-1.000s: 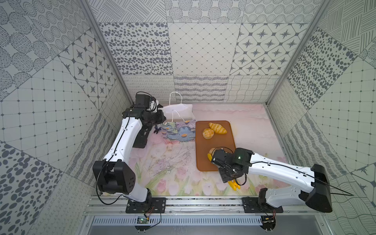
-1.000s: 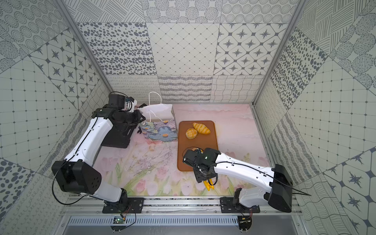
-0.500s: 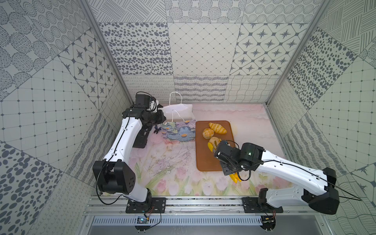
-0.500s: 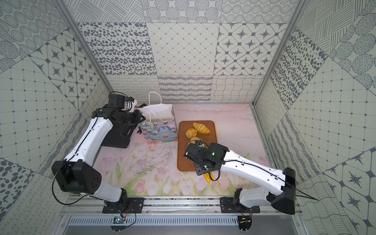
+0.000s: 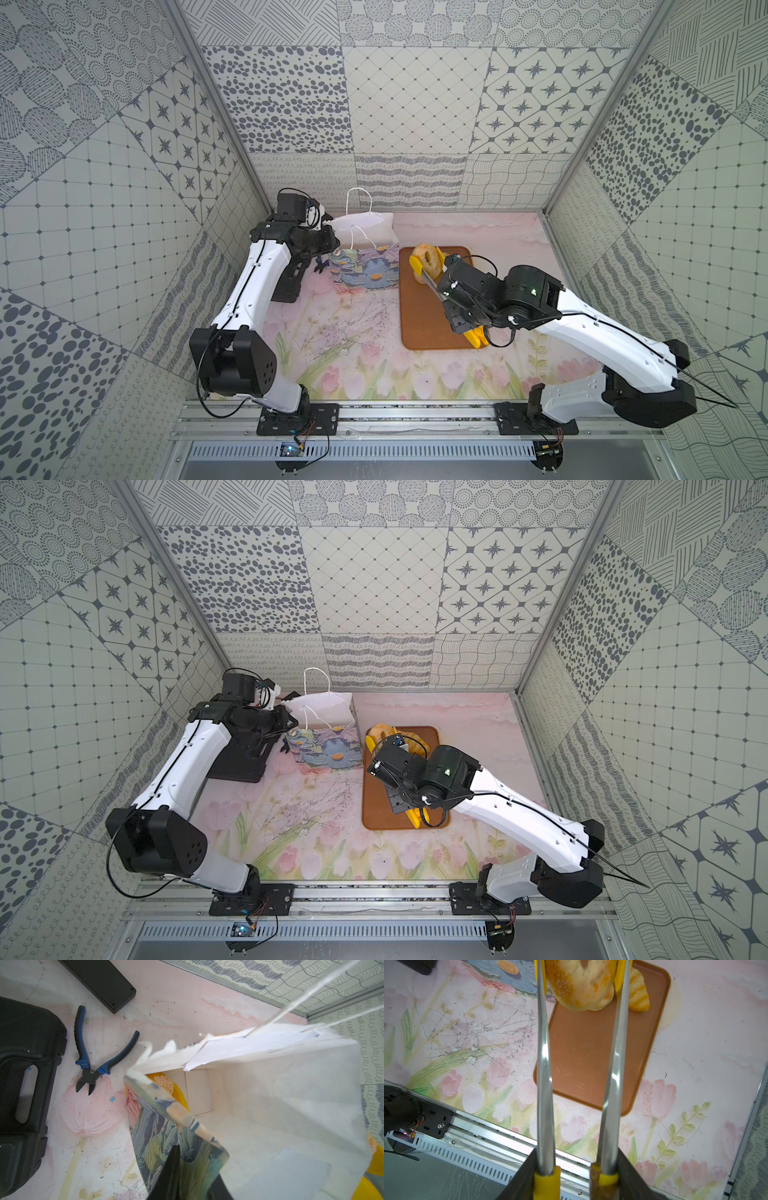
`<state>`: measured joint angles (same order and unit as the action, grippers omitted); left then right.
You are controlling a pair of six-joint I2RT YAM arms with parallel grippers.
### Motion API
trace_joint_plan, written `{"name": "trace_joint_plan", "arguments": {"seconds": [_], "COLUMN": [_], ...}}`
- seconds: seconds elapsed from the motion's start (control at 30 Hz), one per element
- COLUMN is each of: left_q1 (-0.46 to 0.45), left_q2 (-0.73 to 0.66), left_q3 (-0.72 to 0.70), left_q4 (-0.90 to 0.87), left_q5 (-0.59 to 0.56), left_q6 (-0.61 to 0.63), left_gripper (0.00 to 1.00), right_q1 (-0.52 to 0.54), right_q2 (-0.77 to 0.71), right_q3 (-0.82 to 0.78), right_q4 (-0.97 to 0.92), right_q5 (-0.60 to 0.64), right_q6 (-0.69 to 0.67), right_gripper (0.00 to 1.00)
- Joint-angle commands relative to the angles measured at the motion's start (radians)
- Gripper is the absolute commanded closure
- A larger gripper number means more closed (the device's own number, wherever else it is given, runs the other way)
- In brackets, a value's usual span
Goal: Pack bread into a paper bag
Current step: Place the fake bread in the paper bag.
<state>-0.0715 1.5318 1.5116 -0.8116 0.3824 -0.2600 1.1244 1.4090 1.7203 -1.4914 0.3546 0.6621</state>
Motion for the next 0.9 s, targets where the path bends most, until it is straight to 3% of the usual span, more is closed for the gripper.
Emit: {"name": "trace_joint_plan", "arguments": {"seconds": [0.0, 0.87], "left_q1": [-0.001, -0.001], "left_q2": [-0.01, -0.009], "left_q3": [-0.006, -0.014], "left_q4": [-0.004, 0.002], "left_q5": [-0.009, -0.01], "left_q6": [0.01, 0.003], "left_gripper": [0.81, 0.81], "right_q1": [0.005, -0.019], "right_q2": [0.036, 0.44], "right_q3": [0.101, 0.763], "right_q4": [-0.003, -0.081], "right_q5": [0.055, 0.085], "right_q6": [-0.054, -0.25], "right_gripper": [0.46, 0.45]}}
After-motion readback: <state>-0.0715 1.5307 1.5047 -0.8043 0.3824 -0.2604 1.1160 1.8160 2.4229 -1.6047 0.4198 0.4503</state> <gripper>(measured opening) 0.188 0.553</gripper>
